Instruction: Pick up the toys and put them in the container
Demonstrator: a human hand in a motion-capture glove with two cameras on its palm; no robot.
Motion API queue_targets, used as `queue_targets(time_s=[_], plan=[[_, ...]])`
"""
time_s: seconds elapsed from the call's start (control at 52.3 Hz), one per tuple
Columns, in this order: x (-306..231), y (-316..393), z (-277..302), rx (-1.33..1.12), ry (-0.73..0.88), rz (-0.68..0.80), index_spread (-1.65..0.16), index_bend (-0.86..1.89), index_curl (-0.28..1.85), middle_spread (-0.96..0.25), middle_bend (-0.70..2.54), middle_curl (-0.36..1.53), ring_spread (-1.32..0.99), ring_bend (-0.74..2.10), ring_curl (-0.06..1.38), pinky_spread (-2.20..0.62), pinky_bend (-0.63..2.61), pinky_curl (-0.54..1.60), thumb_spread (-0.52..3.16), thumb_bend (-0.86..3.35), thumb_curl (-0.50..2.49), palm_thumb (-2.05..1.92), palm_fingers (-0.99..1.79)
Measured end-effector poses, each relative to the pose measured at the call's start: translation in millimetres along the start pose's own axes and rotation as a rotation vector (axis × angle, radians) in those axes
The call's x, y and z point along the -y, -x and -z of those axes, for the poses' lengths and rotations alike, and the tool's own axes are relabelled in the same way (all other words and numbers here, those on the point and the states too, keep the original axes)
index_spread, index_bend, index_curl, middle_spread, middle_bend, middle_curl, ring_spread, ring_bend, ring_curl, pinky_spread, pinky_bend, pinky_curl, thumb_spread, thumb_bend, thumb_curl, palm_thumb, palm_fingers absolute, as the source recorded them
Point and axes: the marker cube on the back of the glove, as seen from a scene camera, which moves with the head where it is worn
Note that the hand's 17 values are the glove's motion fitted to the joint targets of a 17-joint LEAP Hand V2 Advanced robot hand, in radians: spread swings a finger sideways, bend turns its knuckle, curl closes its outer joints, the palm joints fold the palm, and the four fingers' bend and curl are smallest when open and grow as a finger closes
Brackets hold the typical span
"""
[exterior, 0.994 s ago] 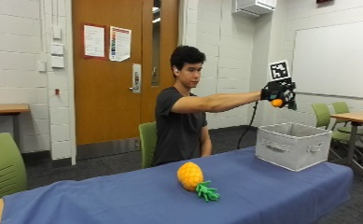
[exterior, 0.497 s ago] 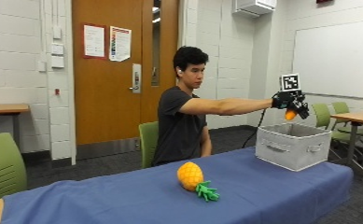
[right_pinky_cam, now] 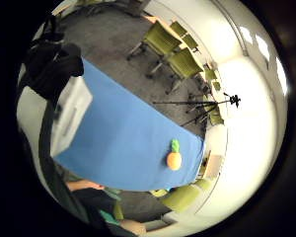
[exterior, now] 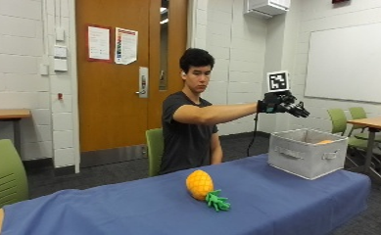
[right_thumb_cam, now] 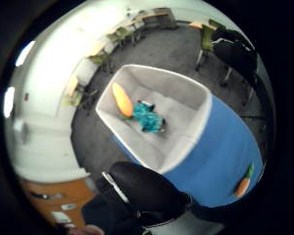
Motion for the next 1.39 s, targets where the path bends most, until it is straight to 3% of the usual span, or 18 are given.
queue_targets(time_s=[0.076,0.134,0.21,0.325,0.497,0.65,0.994,1.28,1.395], plan=[[-30,-42,9,0.077,0.000,-0.019,-0.38,0.18,0.90,-0.15,0.63,0.43,-0.36,0.94,0.29,-0.20,1.04,0.39,0.83,-0.14,0.25,-0.18,0.18],[-46,-78,5,-0.060,-0.016,-0.105,-0.38,0.18,0.88,-0.16,0.62,0.43,-0.37,0.90,0.28,-0.19,1.03,0.38,0.83,-0.13,0.24,-0.18,0.16],[-82,-119,8,-0.045,-0.024,-0.050,-0.37,0.18,0.85,-0.17,0.60,0.42,-0.39,0.87,0.26,-0.18,1.01,0.37,0.83,-0.13,0.22,-0.18,0.15],[-110,-187,8,-0.117,-0.039,-0.312,-0.37,0.17,0.81,-0.18,0.60,0.42,-0.42,0.91,0.27,-0.17,0.93,0.34,0.83,-0.13,0.20,-0.18,0.19],[-159,-254,-3,-0.111,-0.036,-0.409,-0.37,0.20,0.76,-0.20,0.59,0.42,-0.44,0.90,0.26,-0.15,0.85,0.32,0.83,-0.13,0.18,-0.18,0.21],[-204,-301,-46,-0.099,0.020,-0.485,-0.38,0.20,0.74,-0.21,0.58,0.42,-0.46,0.81,0.24,-0.14,0.83,0.32,0.83,-0.13,0.17,-0.18,0.21],[-265,-344,-179,0.024,0.226,-0.605,-0.38,0.20,0.69,-0.24,0.41,0.38,-0.48,0.61,0.19,-0.10,0.82,0.33,0.84,-0.13,0.15,-0.18,0.05],[-287,-350,-225,0.092,0.281,-0.617,-0.37,0.19,0.64,-0.23,0.31,0.38,-0.46,0.47,0.18,-0.07,0.83,0.34,0.85,-0.12,0.14,-0.16,0.00],[-293,-347,-225,0.069,0.248,-0.611,-0.38,0.22,0.62,-0.21,0.20,0.35,-0.44,0.46,0.18,-0.10,0.93,0.35,0.91,-0.07,0.16,-0.09,0.11]])
